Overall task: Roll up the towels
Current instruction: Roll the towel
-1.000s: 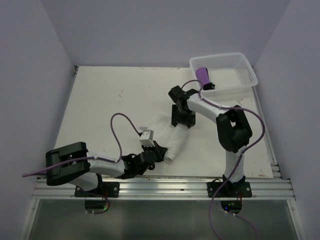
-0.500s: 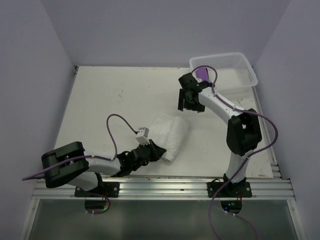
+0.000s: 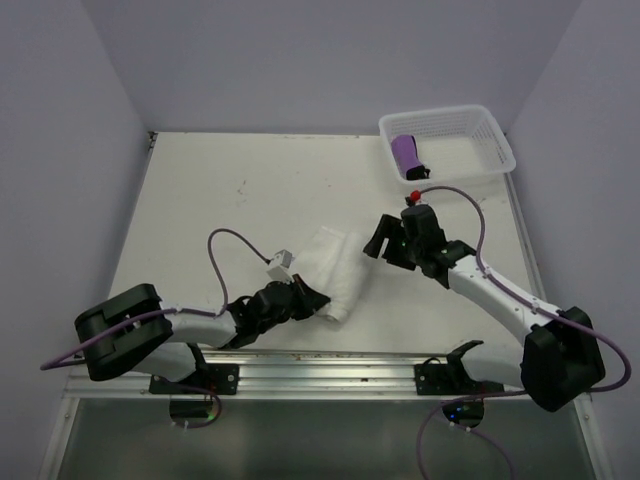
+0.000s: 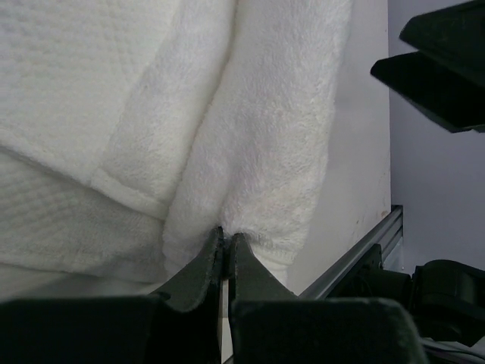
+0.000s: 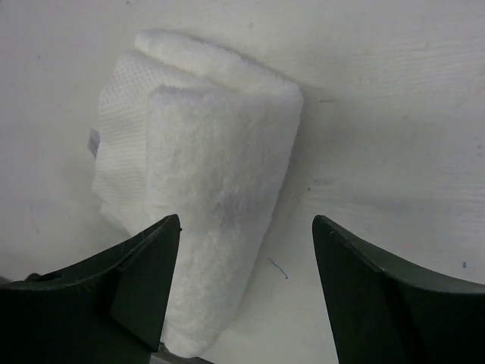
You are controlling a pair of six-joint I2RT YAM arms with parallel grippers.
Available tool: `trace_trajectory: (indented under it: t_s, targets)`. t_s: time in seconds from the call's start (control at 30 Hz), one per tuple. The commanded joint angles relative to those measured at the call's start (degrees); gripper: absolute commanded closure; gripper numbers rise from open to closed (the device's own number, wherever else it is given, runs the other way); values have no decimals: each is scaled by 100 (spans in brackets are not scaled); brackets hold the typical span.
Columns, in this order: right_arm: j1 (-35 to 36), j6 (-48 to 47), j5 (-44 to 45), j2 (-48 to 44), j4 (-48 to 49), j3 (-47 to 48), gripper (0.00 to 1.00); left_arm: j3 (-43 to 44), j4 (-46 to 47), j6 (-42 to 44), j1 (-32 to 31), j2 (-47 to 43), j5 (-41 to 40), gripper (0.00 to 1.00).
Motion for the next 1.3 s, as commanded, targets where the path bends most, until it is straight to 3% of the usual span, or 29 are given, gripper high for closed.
trace_trajectory:
  t_s: [0.0,0.23,0.33,0.67,0.83,0.97,1.17,1.27]
  targets:
    - [-11,620,-1014,-398,1470,-719,25,-251,-559,-261,141,-8,330,100]
    - [304,1594,-1446,-803,3547,-2230,15,-462,-216,-525,299,-16,550,100]
    - [612,1719,-1315,-584,4079,-2400,11,-419,-180,-534,308,1,576,100]
    - [1097,1957,-1033,699,4494,-2207,9,-708,-101,-868,431,-297,665,100]
    - [1114,1852,-778,534,4090,-2163,9,-928,-101,-956,528,-657,612,100]
    - [1114,1737,-848,366,4124,-2224,1,-1016,-84,-1052,598,-720,664,100]
    - [1281,2062,-954,901,5116,-2418,2,-1253,426,-1307,642,-535,814,100]
    - [1466,2132,-735,1279,5381,-2339,9,-1315,654,-1378,651,-421,884,100]
